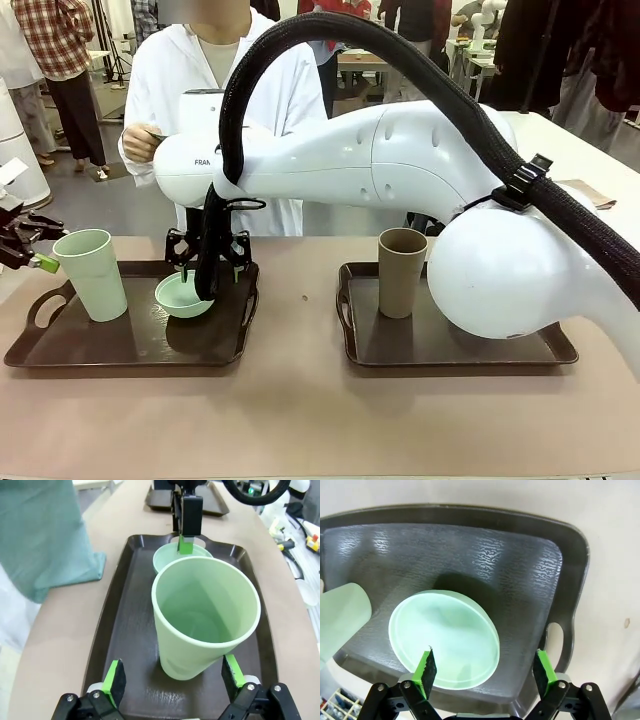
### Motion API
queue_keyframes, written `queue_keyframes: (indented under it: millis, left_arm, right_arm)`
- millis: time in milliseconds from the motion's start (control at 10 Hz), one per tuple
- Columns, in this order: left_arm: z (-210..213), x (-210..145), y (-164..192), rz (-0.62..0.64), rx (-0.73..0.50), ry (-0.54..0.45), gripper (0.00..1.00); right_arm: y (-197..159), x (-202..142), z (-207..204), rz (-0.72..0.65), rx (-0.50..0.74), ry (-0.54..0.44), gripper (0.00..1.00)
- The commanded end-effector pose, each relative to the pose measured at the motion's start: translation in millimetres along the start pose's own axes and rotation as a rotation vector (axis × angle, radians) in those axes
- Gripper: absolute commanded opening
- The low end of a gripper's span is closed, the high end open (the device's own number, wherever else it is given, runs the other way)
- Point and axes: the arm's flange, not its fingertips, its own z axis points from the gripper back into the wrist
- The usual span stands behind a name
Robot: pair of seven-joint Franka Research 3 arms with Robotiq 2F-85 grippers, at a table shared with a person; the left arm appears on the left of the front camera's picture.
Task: Set up a tray with a mat and arrange the tableware.
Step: Pick up the Picnic Bowl and Reusable plastic cup from the Handle tray in front of the human's position and hold them in the air.
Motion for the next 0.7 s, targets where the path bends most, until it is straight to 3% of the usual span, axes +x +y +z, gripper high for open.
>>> queue_keyframes:
  millis: [0, 600]
  left_arm:
    - [-10.4, -1.9, -7.5, -0.045, -0.064, -0.019, 1.0]
    - [-34.1, -17.8, -9.2, -0.047, -0.12, -0.073, 1.0]
  right_arm:
    - [0.8, 3.3, -6.5, -0.014, 0.005, 0.003, 1.0]
    - [3.4, 0.4, -16.2, -0.029, -0.006, -0.023, 1.0]
